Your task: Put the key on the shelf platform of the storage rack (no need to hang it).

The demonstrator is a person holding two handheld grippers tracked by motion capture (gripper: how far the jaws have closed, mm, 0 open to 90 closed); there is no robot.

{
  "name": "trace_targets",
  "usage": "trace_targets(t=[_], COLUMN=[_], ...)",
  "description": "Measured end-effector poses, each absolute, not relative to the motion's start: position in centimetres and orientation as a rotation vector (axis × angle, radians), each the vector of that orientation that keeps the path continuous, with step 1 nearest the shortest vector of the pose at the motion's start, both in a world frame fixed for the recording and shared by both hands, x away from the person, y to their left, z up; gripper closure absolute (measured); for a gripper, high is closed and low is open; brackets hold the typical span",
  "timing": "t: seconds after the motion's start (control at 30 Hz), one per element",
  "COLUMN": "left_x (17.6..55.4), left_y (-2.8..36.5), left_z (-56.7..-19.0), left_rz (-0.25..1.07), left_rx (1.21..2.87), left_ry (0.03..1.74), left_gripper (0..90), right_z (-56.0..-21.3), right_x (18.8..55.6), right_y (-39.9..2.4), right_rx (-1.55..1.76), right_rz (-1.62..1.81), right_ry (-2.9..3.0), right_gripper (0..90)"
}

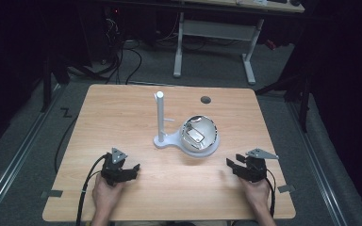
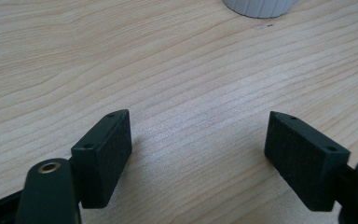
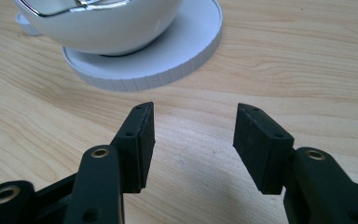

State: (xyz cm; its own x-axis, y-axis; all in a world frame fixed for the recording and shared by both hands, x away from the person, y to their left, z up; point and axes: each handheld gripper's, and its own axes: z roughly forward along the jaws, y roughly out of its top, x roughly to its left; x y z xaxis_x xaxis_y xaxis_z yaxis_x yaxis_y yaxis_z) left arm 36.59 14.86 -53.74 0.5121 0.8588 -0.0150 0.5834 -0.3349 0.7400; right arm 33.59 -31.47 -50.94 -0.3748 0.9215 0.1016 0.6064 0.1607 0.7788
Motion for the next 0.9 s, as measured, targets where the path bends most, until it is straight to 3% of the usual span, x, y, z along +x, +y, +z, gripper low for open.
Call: trace_targets(t=[0.9], left_x=[36.6], left_y=[14.9], left_z=[-53.7], left_rz=[0.501], left_rx=[2.051], left_ry=[1.174], left_gripper=[23.4], right_z=[-53.1], right_x=[34.1], right_y=[-30.0], right_rx=[1.398], right_rz=[0.895], right_ry=[2.1], right_gripper=[42.4])
